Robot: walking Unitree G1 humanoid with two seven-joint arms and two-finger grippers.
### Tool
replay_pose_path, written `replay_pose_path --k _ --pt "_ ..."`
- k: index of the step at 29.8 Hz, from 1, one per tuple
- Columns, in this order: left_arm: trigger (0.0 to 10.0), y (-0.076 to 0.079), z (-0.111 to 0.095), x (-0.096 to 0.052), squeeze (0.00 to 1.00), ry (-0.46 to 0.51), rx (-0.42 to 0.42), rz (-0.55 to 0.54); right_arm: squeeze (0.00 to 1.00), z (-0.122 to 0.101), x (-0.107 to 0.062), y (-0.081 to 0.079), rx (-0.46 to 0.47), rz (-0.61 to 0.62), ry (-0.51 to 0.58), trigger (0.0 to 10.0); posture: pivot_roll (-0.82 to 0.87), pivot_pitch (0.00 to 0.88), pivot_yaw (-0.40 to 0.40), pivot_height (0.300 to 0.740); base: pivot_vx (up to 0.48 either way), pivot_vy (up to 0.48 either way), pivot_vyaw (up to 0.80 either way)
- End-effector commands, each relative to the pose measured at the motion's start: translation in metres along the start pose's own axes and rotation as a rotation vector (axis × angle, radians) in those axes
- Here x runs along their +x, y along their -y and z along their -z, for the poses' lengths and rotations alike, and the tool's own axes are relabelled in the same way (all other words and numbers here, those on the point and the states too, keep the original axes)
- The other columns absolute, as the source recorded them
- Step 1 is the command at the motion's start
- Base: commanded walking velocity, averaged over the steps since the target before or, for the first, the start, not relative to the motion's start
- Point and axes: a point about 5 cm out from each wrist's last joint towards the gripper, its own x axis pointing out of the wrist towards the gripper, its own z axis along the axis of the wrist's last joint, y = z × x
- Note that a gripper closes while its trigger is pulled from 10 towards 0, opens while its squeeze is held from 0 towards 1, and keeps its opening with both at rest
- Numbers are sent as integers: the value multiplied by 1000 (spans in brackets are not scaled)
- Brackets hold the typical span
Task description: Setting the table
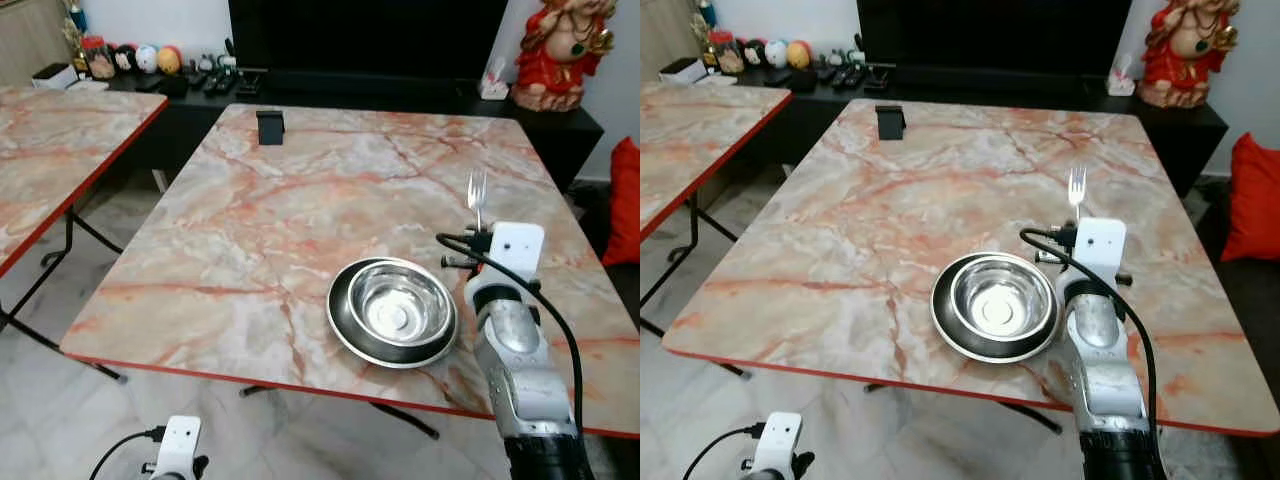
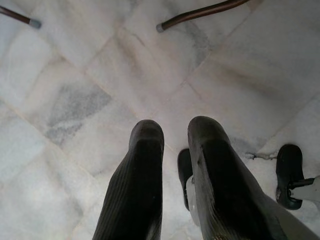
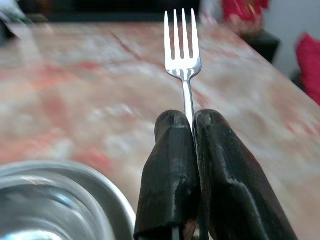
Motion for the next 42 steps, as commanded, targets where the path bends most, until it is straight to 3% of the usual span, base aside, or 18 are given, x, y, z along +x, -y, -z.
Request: replay_pose_path --k 1,14,24,42 --pt "10000 1 3 0 0 -20 -4 3 0 -7 -2 7 -10 29 3 10000 -41 0 -3 740 0 0 0" --pt "10000 1 2 0 0 -19 -5 3 0 23 -15 10 58 -21 -212 10000 -41 0 -5 740 0 0 0" --pt "10000 1 2 0 0 -19 -9 4 0 30 -12 19 37 -3 -237 10000 -39 0 -6 740 0 0 0" --pt "10000 0 2 0 0 -19 -4 3 0 47 -7 14 44 -66 -273 10000 -31 0 -5 740 0 0 0"
